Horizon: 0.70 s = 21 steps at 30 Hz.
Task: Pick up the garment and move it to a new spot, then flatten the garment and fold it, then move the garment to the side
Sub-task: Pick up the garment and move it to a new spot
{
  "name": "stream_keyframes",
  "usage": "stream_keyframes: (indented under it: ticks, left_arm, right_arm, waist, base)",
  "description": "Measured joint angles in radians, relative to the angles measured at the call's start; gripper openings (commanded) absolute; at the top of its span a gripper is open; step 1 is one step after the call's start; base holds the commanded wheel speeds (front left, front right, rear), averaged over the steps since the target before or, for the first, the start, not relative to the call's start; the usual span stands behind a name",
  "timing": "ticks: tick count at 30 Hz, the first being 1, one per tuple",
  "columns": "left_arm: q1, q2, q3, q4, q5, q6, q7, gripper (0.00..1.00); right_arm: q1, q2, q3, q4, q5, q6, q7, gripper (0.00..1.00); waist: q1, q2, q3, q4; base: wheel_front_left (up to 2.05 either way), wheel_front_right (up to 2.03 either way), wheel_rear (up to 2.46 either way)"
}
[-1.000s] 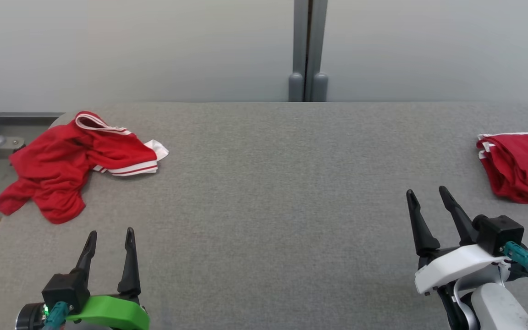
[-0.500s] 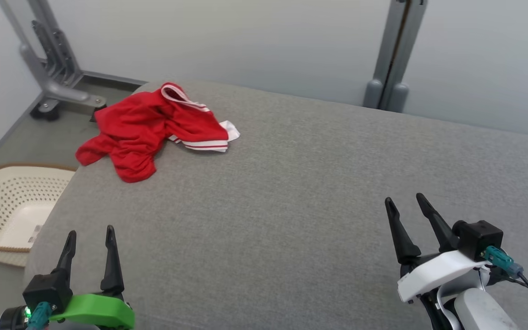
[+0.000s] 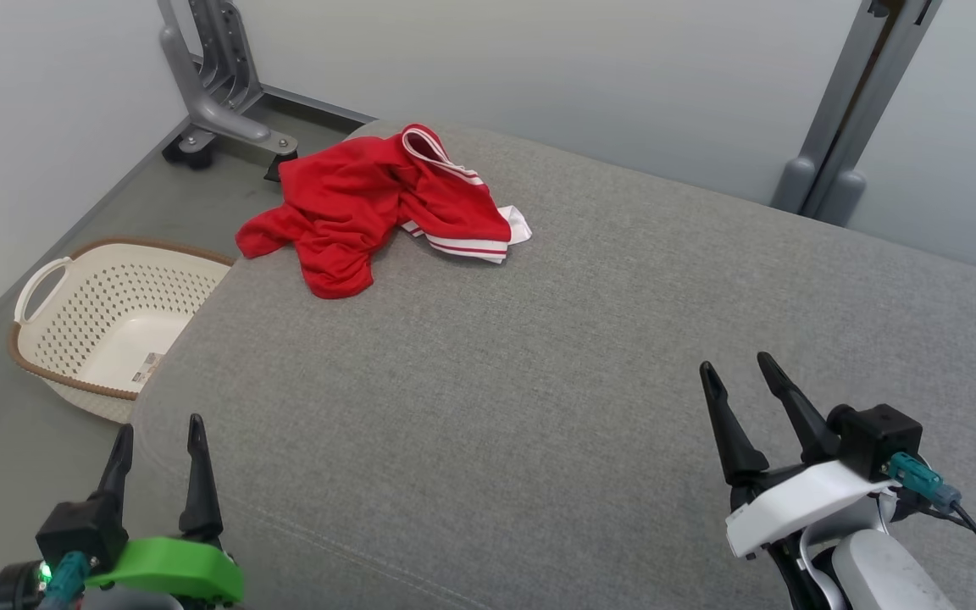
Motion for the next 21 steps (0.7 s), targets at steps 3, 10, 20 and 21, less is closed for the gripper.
stream_keyframes:
  ticks: [3,10,20,21]
  left_arm:
    - [-0.044,0.013,-0.007,0.006,-0.012,-0.007,0.014,1.00]
    - [-0.266,0.107,-0.050,-0.063,-0.093,-0.017,0.225,1.00]
    - [-0.599,0.275,-0.072,0.032,-0.330,-0.021,0.530,1.00]
    - [-0.616,0.289,-0.077,0.058,-0.345,-0.022,0.550,1.00]
  right_arm:
    - [-0.005,-0.001,0.004,-0.021,0.001,0.000,0.000,1.00]
    - [-0.064,-0.020,0.026,-0.098,-0.028,0.000,0.000,1.00]
    - [-0.162,-0.056,0.073,-0.213,-0.070,0.000,0.000,1.00]
    - [-0.169,-0.060,0.079,-0.221,-0.071,0.000,0.000,1.00]
  waist:
    - [0.0000,0.0000,0.005,-0.008]
    - [-0.0001,0.0000,0.053,-0.056]
    - [0.0000,0.0000,0.169,-0.172]
    - [0.0000,0.0000,0.179,-0.186]
  base:
    - [0.00,0.00,0.00]
    - [0.00,0.00,0.00]
    - [0.00,0.00,0.00]
    - [0.00,0.00,0.00]
